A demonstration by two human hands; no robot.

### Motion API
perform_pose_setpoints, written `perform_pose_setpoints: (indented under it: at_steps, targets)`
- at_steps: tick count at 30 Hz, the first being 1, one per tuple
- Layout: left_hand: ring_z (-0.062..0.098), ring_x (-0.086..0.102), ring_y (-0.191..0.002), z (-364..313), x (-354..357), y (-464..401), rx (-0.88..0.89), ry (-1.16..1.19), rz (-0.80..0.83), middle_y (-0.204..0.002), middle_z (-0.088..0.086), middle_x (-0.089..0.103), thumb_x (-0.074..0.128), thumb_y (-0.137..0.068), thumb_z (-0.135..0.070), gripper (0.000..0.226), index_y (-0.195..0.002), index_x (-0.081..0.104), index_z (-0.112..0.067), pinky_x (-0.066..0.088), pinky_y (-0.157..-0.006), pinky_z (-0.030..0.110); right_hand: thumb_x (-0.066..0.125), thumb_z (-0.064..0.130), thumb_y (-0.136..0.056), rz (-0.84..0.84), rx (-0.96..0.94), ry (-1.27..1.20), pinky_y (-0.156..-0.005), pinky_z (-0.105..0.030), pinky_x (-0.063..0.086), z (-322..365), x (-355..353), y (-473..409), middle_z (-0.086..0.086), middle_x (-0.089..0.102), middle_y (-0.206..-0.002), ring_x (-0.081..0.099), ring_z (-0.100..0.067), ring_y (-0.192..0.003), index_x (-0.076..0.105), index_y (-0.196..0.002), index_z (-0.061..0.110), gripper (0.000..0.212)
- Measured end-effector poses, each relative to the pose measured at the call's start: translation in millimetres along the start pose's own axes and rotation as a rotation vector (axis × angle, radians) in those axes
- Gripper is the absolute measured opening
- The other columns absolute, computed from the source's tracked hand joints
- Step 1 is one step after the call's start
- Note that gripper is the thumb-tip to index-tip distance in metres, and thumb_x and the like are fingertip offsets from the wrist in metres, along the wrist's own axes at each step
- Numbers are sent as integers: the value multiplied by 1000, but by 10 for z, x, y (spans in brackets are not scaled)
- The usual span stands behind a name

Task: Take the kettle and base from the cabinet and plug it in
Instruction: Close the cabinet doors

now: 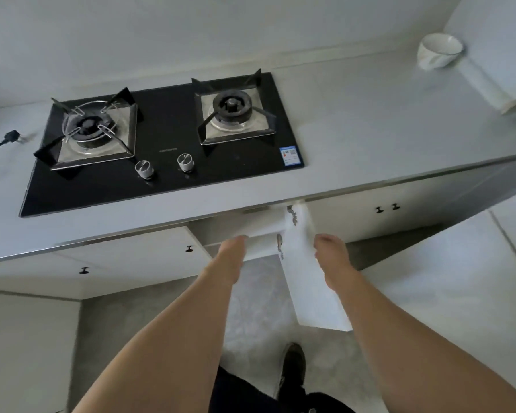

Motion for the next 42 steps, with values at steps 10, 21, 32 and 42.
perform_pose_setpoints:
  at_steps: [10, 21, 32, 42]
  targets:
    - [29, 62, -104, 952, 1418, 195, 95, -927, 338, -118, 16, 63, 46, -83, -76, 86, -124, 57, -1, 46, -95, 37, 60, 33, -89, 51, -136, 340, -90, -44, 50, -400, -991, -373, -21, 69, -103, 64, -35, -100, 65, -104, -4, 40]
    - [39, 55, -121, 1410, 1741, -95, 44, -1243, 463, -133, 23, 56, 38, -80, -83, 102, -126, 53, 6, 47, -92, 39, 54, 37, -90, 233, -52, 693, -56, -27, 37, -777, -512, -554, -2, 55, -66, 48, -19, -56, 58, -71, 13, 30]
    - [25, 69, -95, 1464, 814, -130, -35, -1186, 410, -108, 3, 74, 37, -82, -81, 86, -103, 69, -5, 44, -89, 34, 39, 33, -95, 170, 4, 698, -69, -29, 45, -727, 211, -224, -10, 70, -98, 66, -29, -88, 66, -100, 6, 39]
    - [13, 72, -72, 1143, -448, -449, -179, -834, 237, -82, -4, 78, 53, -79, -76, 71, -99, 71, -10, 41, -61, 31, 47, 23, -89, 205, 143, 453, -75, -32, 53, -410, 1114, -100, -8, 75, -93, 70, -30, -90, 69, -91, 5, 28]
Point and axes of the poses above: each hand's wrist, its own y-axis away from the middle knuckle, its own x-axis out of the palm, z = x × y, the point moved 5 cm from there along -y, towards the middle knuckle
